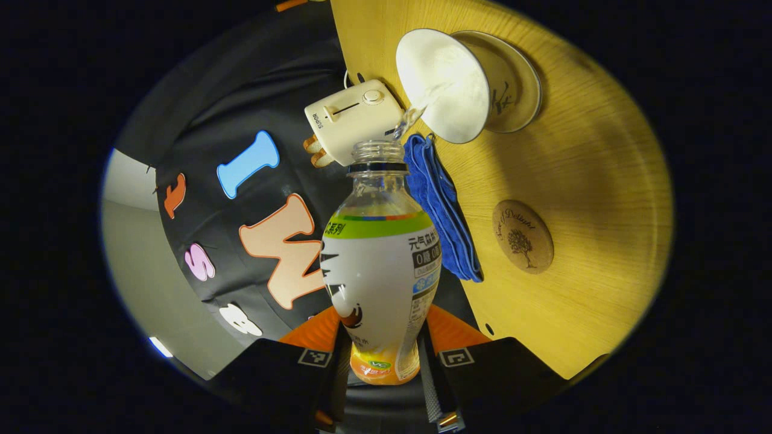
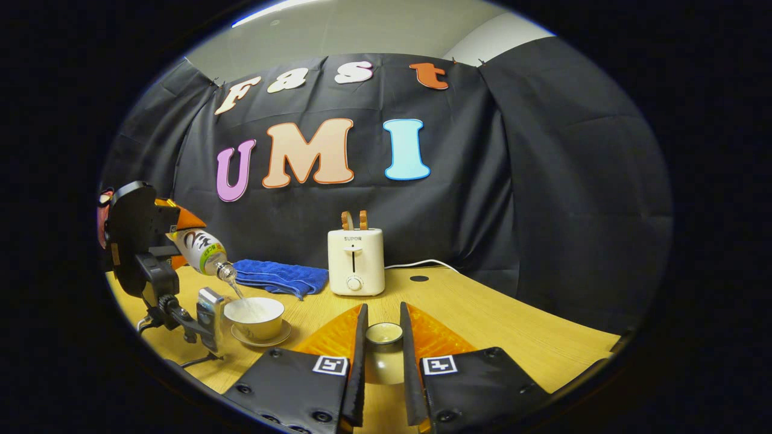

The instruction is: Open the teacup lid with one hand, grasp the water bottle and pour water into the teacup with the other hand; after pouring, place the water bottle on the coaster and then close the teacup lid.

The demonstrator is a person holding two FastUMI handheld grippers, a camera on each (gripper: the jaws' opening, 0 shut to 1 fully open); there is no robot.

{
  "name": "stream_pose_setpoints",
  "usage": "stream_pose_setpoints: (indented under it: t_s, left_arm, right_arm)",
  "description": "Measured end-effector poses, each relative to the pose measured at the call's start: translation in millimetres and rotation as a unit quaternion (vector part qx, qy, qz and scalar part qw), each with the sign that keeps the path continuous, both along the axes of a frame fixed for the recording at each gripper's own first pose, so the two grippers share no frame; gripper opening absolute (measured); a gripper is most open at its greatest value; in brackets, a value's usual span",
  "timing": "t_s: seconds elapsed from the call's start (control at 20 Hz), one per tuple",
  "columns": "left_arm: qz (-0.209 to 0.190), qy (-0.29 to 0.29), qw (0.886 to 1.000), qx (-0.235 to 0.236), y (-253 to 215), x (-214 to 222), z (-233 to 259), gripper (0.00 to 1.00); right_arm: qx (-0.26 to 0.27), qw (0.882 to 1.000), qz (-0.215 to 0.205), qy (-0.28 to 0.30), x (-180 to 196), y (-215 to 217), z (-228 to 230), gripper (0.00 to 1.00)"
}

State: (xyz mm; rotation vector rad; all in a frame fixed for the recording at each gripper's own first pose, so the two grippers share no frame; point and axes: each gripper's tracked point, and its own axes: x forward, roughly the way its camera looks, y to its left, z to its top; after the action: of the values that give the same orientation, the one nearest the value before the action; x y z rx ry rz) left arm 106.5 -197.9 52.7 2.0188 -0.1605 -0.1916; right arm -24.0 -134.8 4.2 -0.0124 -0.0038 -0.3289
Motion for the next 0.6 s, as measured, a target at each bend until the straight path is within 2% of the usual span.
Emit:
stream_pose_setpoints:
  t_s: [0.45, 0.6]
  left_arm:
    - [-0.022, -0.033, 0.998, 0.05, -12.6, -2.9, 37.5, 0.48]
    - [-0.026, -0.04, 0.997, 0.054, -14.8, -4.8, 44.2, 0.49]
  right_arm:
    - [0.0, 1.0, 0.0, 0.0, 0.7, -0.1, -0.2, 0.3]
    - [0.0, 1.0, 0.002, 0.0, 0.4, 0.5, -0.2, 0.31]
